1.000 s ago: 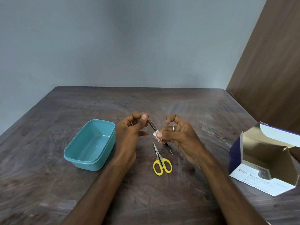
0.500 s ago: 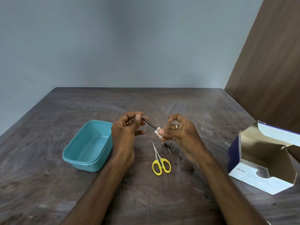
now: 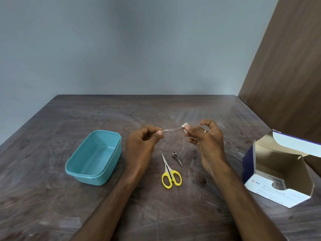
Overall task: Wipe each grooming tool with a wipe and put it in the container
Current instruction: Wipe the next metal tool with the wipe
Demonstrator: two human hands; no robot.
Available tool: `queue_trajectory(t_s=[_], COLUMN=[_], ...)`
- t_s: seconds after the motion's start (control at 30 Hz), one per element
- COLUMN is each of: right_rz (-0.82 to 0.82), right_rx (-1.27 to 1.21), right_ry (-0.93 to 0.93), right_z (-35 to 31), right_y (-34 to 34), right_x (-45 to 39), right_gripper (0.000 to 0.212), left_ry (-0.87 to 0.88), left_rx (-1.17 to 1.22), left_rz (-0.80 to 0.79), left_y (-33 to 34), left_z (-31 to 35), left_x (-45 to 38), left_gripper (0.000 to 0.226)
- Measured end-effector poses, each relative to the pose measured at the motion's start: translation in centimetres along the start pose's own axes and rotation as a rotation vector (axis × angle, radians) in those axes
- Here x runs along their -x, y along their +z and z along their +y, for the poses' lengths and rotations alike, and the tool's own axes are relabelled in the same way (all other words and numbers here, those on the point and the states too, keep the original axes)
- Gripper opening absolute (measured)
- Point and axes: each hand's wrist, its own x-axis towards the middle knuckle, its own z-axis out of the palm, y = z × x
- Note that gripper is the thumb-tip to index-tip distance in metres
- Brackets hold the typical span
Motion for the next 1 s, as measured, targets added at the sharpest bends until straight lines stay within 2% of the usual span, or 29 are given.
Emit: queue_trajectory(t_s=[0.17,0.4,0.53,0.73,1.0], right_rz=[0.071,0.029,-0.005,-0.084,-0.227], right_rx=[0.014,0.045,0.063,0.085,0.211], right_ry=[-0.085,-0.16,-0.129,-0.061,-0.029], right_z=[-0.1,-0.3,-0.3,0.0,0.6], right_y=[0.1,0.5,0.6,0.7,1.4], right_x=[0.2,0.7,0.7,0.7,1.6], right_gripper=[0.043,0.043,0.039,0.02,0.016], left_ry=[-0.018,0.005,0.003,0.009,0.025], left_rx=[-0.138,-0.192,-0.213,-0.194,-0.128], left_rz=[-0.073,-0.167,-0.185,-0.206,-0.244], left_y=[0.3,0.3,0.2,0.1,0.2], left_z=[0.0,0.1,-0.2,-0.4,0.1], left_x=[0.3,0.5,0.3,0.3,0.5], left_gripper=[0.008,0.01,0.014,0.01,0.006])
